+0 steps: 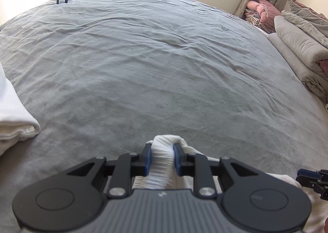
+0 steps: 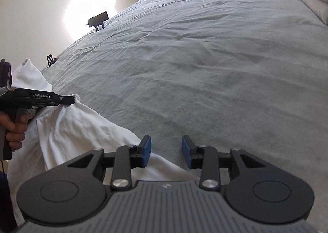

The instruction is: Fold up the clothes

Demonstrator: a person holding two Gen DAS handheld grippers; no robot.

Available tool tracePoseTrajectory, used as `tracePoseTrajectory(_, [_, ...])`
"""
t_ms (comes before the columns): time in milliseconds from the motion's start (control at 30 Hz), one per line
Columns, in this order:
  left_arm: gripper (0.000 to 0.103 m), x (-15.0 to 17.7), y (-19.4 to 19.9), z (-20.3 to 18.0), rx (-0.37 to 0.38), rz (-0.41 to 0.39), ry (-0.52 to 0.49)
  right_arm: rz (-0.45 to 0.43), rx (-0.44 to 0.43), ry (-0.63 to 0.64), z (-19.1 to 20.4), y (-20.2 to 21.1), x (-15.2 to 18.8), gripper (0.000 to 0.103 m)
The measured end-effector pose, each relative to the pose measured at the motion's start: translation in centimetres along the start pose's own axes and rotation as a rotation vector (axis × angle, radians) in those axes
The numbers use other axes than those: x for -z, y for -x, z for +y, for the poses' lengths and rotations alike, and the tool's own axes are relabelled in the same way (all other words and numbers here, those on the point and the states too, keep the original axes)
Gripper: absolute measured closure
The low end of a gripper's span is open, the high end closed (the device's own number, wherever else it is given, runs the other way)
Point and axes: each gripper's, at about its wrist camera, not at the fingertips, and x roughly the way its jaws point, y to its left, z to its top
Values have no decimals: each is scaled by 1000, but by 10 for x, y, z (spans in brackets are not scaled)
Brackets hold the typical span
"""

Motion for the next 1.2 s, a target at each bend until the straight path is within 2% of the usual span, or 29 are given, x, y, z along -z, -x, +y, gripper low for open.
tracePoseTrajectory(67, [80, 0, 1, 0, 5, -5, 9, 26, -77, -63, -11, -7, 2, 63])
tracePoseTrajectory(167, [80, 0, 2, 1, 8, -15, 18, 33, -133, 16, 9, 0, 2, 63])
tracePoseTrajectory(267, [80, 0, 2, 1, -1, -18, 26, 37, -89, 71, 22, -1, 5, 67])
tracePoseTrajectory(300, [80, 0, 2, 1, -3, -19, 28, 26, -60, 107, 28, -1, 7, 80])
tracePoseTrajectory(333, [80, 0, 2, 1, -6, -20, 30, 11, -29, 143, 34, -1, 8, 86])
tracePoseTrajectory(433, [80, 0, 2, 0, -8, -19, 22, -40, 2, 243, 54, 7, 10, 88])
tracePoseTrajectory(567, [80, 0, 2, -1, -12, -14, 13, -45, 21, 335, 66, 10, 15, 88])
tracePoseTrajectory(733, [80, 1, 1, -3, -21, -12, 6, 19, 9, 372, 70, 3, 25, 88])
tracePoseTrajectory(933, [80, 1, 1, -5, -28, -12, 5, 18, 22, 383, 76, 3, 27, 88])
tracePoseTrajectory(1000, [79, 1, 1, -5, -28, -10, 6, -2, 40, 361, 72, 5, 23, 81])
tracePoseTrajectory(1067, [79, 1, 1, -5, -29, -9, 6, -29, 60, 333, 68, 7, 18, 79])
tracePoseTrajectory(1133, [79, 1, 1, -6, -32, -9, 4, -64, 99, 288, 59, 9, 13, 53])
tracePoseTrajectory(1200, [79, 2, 0, -7, -36, -10, 0, -103, 161, 223, 46, 9, 7, 51])
